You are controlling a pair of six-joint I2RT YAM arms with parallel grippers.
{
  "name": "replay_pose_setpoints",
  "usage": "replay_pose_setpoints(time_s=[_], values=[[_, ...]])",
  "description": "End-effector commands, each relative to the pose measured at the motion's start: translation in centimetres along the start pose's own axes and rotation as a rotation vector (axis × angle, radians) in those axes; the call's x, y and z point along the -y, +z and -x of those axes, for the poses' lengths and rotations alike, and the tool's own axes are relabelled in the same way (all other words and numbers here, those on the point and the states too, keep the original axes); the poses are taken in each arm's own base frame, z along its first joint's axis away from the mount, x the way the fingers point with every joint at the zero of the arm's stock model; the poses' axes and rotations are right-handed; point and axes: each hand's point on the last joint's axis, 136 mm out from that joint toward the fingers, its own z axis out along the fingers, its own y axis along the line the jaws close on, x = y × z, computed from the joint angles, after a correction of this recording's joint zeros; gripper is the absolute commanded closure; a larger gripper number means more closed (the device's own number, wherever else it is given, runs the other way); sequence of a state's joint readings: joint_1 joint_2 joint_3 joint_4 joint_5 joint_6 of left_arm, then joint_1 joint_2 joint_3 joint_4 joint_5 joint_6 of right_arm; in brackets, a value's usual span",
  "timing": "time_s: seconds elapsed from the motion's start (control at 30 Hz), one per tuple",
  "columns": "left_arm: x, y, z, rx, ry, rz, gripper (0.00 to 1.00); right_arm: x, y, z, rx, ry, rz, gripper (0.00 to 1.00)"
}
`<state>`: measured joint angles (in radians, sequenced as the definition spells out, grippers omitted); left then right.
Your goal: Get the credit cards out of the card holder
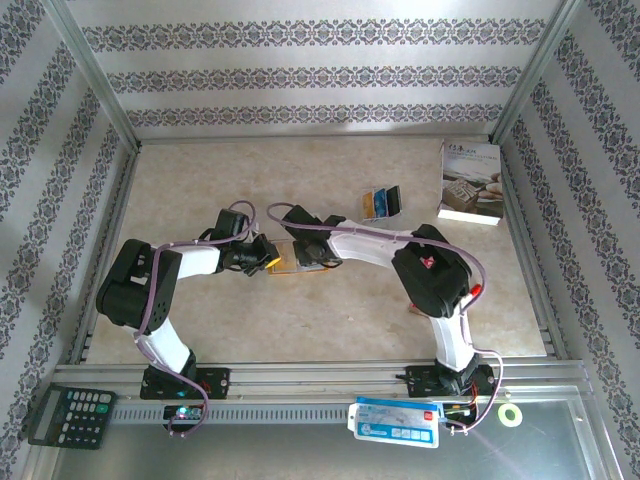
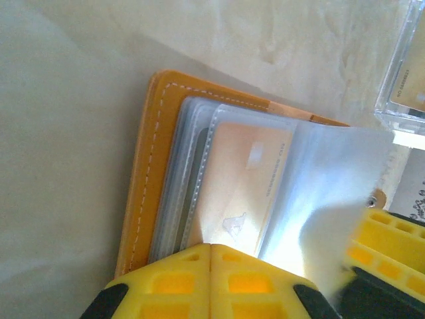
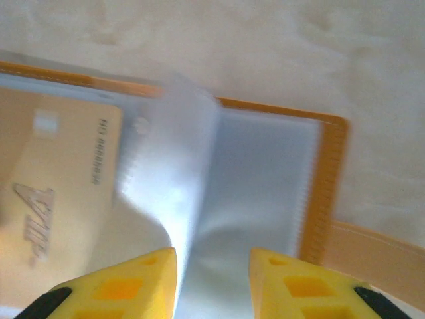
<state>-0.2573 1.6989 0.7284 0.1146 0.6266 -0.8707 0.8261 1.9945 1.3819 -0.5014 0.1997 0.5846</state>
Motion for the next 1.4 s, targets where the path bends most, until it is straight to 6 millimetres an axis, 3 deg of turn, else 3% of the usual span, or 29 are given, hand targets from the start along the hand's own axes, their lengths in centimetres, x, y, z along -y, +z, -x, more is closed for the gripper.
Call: replay_pose_setpoints(time_s=[0.0, 0.33, 0.53, 0.63, 0.8, 0.97, 1.03, 1.17, 1.37], values=[[-1.4, 0.0, -1.1, -0.027, 0.006, 0.090, 0.94, 2.8, -2.4, 1.4, 0.087, 0.043, -0.071, 0.65], [3.0, 0.8, -1.6, -0.077, 0.109, 0.033, 0.82, 3.0, -5.6, 2.8, 0.206, 0.164, 0.073, 0.64], [6.1, 2.3, -1.3, -0.088, 0.115, -0.067, 0.73, 4.2, -6.2, 2.7, 0.220, 0.207, 0.101, 0.65], [6.8, 3.1, -1.2, -0.093, 0.129, -0.064, 0.69, 5.0, -6.4, 2.5, 0.227, 0.232, 0.104, 0.64], [5.8, 3.3, -1.1, -0.084, 0.141, 0.004, 0.67, 5.0, -6.1, 2.1, 0.211, 0.240, 0.131, 0.64], [6.0, 0.5, 0.1, 0.001, 0.153, 0.008, 0.66, 3.6, -5.5, 1.8, 0.177, 0.198, 0.159, 0.61], [5.8, -1.3, 1.1, 0.059, 0.126, -0.013, 0.64, 2.5, -5.3, 1.8, 0.161, 0.157, 0.166, 0.58], [3.0, -4.4, 3.1, 0.164, 0.033, 0.004, 0.57, -0.6, -4.0, 1.2, 0.095, 0.056, 0.176, 0.52], [-0.2, -6.7, 3.6, 0.219, -0.060, 0.023, 0.50, -4.4, -1.7, 0.1, 0.006, -0.022, 0.179, 0.49]])
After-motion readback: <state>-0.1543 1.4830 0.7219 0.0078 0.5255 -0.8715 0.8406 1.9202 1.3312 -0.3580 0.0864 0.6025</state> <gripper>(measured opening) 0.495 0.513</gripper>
